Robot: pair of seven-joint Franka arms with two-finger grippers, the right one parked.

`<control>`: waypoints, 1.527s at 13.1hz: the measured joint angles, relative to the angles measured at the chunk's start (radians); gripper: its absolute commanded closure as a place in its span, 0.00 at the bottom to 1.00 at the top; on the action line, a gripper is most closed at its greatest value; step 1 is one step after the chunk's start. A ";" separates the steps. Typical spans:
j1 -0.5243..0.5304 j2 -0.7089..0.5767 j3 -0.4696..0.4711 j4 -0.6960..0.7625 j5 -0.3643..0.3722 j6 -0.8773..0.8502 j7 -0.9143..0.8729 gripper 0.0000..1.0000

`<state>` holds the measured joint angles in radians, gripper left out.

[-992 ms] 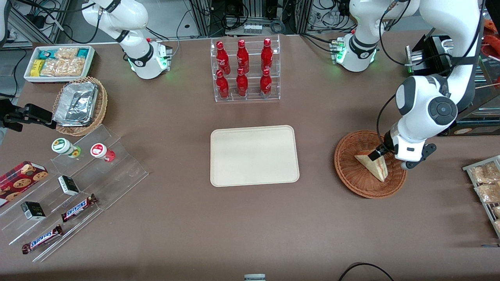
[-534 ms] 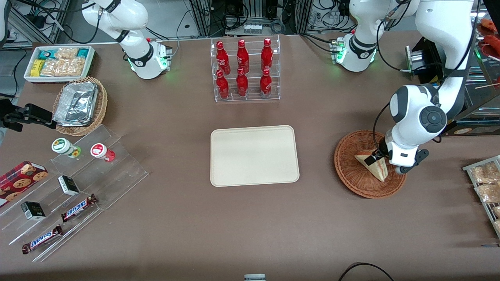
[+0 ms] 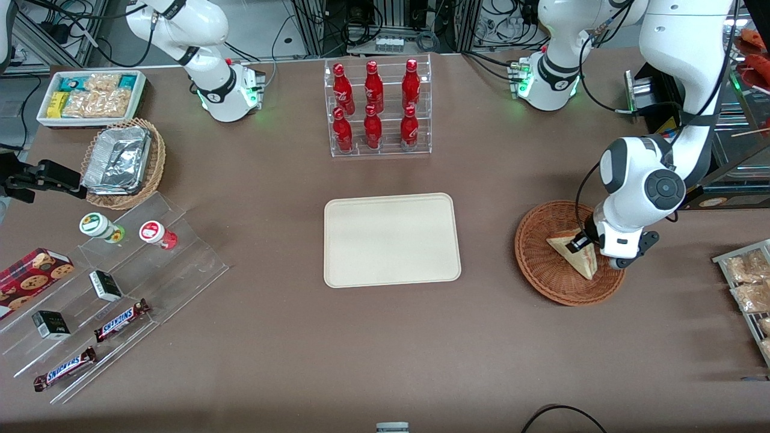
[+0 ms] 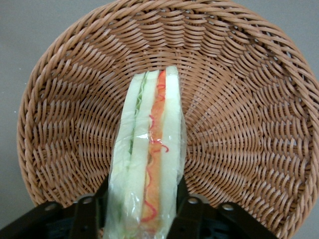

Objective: Place sandwich from basket to tray
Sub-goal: 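Lift the sandwich and carry it over the cream tray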

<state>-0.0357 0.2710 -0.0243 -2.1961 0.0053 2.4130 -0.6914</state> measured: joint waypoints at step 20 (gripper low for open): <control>-0.559 0.098 -0.057 0.447 0.007 -0.415 -0.039 1.00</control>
<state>-0.5942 0.3691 -0.0816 -1.7493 0.0121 1.9983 -0.7305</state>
